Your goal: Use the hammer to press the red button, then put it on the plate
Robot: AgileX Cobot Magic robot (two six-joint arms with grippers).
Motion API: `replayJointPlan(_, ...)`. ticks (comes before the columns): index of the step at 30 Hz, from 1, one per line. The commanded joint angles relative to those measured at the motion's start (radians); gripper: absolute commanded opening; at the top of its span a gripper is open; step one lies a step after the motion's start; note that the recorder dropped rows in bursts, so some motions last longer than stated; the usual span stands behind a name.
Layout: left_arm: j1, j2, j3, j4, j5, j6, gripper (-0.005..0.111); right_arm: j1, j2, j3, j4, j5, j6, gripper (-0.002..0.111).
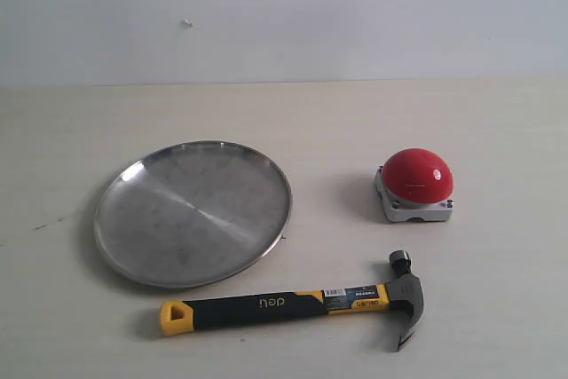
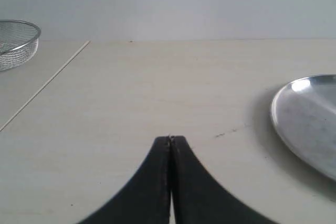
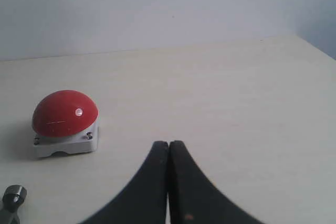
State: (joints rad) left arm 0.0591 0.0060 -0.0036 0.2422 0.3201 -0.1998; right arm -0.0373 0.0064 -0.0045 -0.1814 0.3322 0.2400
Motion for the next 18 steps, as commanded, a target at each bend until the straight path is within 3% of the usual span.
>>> replayJointPlan(1, 0.002, -0.006, 0.004, 0.002, -0.008, -0.001, 0.000, -0.006, -0.006, 0.005, -0.009, -0.005, -0.002, 0.000)
replayJointPlan(9, 0.002, -0.006, 0.004, 0.004, -0.008, 0.000, 0.000, -0.006, -0.006, 0.005, -0.009, -0.005, -0.002, 0.000)
replayJointPlan(11, 0.002, -0.006, 0.004, 0.074, -0.027, 0.041, 0.000, -0.006, -0.006, 0.005, -0.009, -0.005, -0.002, 0.000)
replayJointPlan(18, 0.002, -0.006, 0.004, 0.161, -0.312, 0.043, 0.000, -0.006, -0.006, 0.005, -0.009, -0.005, -0.002, 0.000)
